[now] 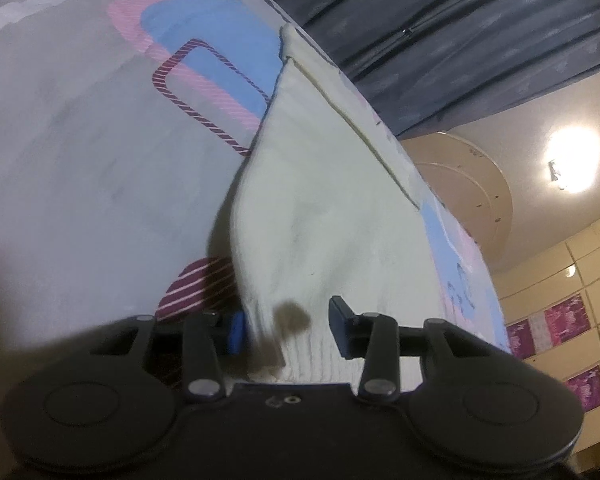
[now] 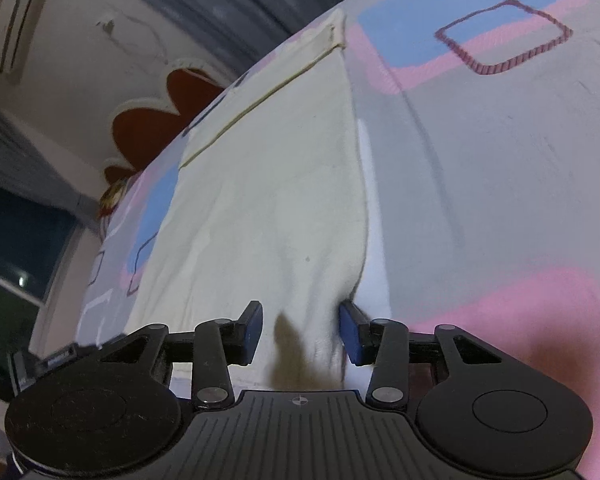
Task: Fold small clothes
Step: 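Grasp the hem corners with both grippers and lift toward the collar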
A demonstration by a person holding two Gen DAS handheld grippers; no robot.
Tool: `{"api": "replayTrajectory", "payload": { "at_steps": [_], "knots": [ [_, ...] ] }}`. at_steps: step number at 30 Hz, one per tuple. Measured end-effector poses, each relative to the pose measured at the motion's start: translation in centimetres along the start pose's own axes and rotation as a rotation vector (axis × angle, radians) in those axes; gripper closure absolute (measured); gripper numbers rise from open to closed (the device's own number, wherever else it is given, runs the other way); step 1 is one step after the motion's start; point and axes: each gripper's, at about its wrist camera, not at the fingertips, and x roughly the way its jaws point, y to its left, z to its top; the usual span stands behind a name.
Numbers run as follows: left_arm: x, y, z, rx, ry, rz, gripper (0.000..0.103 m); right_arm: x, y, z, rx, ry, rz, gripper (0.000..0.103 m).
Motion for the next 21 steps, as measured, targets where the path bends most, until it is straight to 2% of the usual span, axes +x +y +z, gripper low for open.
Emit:
{"api": "replayTrajectory", "payload": {
  "at_steps": [4,8,9,10,11,13,15,17,20,21],
  "knots": [
    [-0.4,1.0,-0.5,0.003,-0.007,-0.03,0.066,-0.7,-0.6,-0.7,-0.005,0.024,0.056,0.063],
    [0.1,0.9,-0.1,-0.005,-0.015,-0.03,0.067,-0.4,-1.2,0.2,-0.006,0.047,0.048,0.082],
    [0.2,0.4,-0.1,0.016,-0.01,-0.012,0.071,-0.3,-1.0,0.5,-0.015,0.054,0.039,0.085],
    [0.1,-0.2,0.0,0.056,-0.005,0.028,0.101,-0.1,-0.6,0.7,-0.034,0.065,0.029,0.094],
    [-0.2,-0.9,0.0,0.093,-0.009,0.061,0.1,-0.1,0.0,0.7,-0.061,0.07,0.022,0.096],
    [-1.7,-1.6,-0.2,0.129,-0.049,0.035,0.1,-1.5,1.3,0.4,-0.14,0.036,0.028,0.097],
    [-2.0,-1.8,-0.6,0.182,-0.04,0.087,0.1,-3.1,1.6,0.1,-0.177,-0.01,0.046,0.097],
    [-1.0,-1.2,-1.0,0.199,0.011,0.132,0.099,-3.3,0.6,-0.3,-0.156,-0.017,0.034,0.097],
    [-1.0,-0.7,-1.2,0.161,-0.005,0.112,0.094,-1.4,-0.9,-1.2,-0.117,0.052,-0.011,0.096],
    [-1.1,-0.8,-1.2,0.159,-0.006,0.106,0.086,-1.7,-1.1,-1.3,-0.097,0.028,0.001,0.095]
  ]
}}
